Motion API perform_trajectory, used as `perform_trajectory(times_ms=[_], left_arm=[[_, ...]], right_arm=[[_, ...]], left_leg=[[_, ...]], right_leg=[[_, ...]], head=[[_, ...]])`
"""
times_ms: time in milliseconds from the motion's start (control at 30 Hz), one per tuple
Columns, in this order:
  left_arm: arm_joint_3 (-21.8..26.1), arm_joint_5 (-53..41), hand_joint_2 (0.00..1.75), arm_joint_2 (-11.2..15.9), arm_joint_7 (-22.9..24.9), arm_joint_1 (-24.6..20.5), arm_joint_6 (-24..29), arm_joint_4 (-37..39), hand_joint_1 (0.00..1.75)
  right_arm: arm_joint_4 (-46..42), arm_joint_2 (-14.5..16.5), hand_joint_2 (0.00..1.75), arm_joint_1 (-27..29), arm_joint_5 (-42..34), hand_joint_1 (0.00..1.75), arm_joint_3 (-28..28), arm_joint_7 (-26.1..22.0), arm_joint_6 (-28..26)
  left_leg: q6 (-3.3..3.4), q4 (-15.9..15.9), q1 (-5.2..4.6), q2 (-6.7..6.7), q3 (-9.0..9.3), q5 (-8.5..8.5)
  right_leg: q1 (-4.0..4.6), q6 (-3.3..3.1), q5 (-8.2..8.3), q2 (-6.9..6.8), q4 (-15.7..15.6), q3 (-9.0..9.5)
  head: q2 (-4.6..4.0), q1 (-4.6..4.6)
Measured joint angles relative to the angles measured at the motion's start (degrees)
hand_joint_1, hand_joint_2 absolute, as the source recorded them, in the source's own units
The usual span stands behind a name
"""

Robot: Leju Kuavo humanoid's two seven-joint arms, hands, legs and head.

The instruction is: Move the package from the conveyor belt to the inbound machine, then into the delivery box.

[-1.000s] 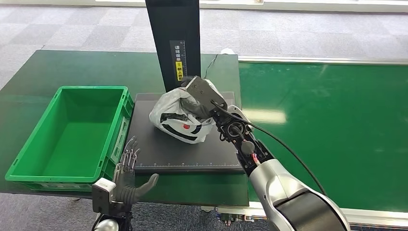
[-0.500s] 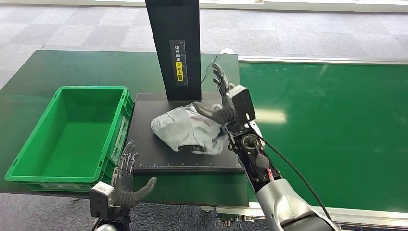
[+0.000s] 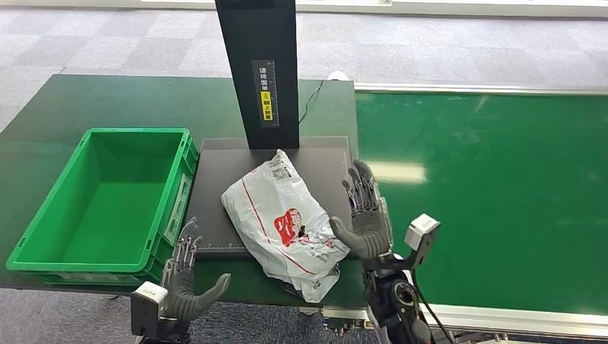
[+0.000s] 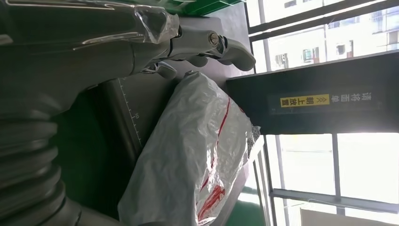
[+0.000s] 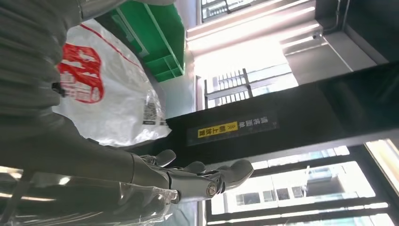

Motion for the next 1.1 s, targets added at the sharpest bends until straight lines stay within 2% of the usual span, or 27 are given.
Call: perform_trajectory(times_ms=[200, 333, 433, 567, 1100], left_arm=[[0.2, -2.3, 1.75, -0.4, 0.8, 0.6, -1.6, -0.9, 0.0], [-2.5, -10.4, 1.75, -0.9, 2.9, -1.0, 0.1, 0.4, 0.0], [-6.2, -15.1, 1.75, -1.7, 4.1, -3.6, 2.5, 2.7, 0.0], [-8.9, -15.9, 1.75, -2.1, 4.6, -5.3, 3.5, 4.5, 0.0], [-10.7, -16.0, 1.75, -2.1, 4.6, -6.3, 3.6, 6.6, 0.0]], right_arm=[[-8.3, 0.5, 1.75, 8.4, 1.5, 0.0, -4.7, 1.2, -0.6], [-12.2, 0.8, 1.75, 11.8, 1.7, 0.0, -7.3, 0.7, -0.9], [-13.8, 1.2, 1.75, 12.4, 1.8, 0.0, -8.5, 0.6, -0.9], [-15.0, 1.4, 1.75, 12.7, 1.9, 0.0, -9.2, 0.5, -0.9], [-15.7, 1.4, 1.75, 13.0, 2.0, 0.0, -10.2, 0.5, -0.9]], left_leg=[[0.0, 0.0, 0.0, 0.02, 0.03, -0.01], [0.0, 0.0, 0.0, 0.02, 0.04, 0.01], [0.02, 0.0, -0.01, 0.05, 0.06, 0.03], [0.02, 0.0, -0.01, 0.08, 0.09, 0.03], [0.02, 0.0, -0.01, 0.08, 0.06, 0.03]], right_leg=[[0.0, 0.0, 0.0, 0.0, 0.0, -0.01], [-0.01, 0.0, 0.02, 0.0, 0.0, 0.01], [-0.01, 0.0, 0.05, 0.03, 0.0, 0.03], [-0.02, -0.01, 0.06, 0.05, 0.0, 0.03], [-0.01, -0.01, 0.05, 0.05, 0.0, 0.01]], head=[[0.0, 0.0], [0.0, -0.01], [0.0, 0.0], [0.0, 0.0], [0.0, 0.0]])
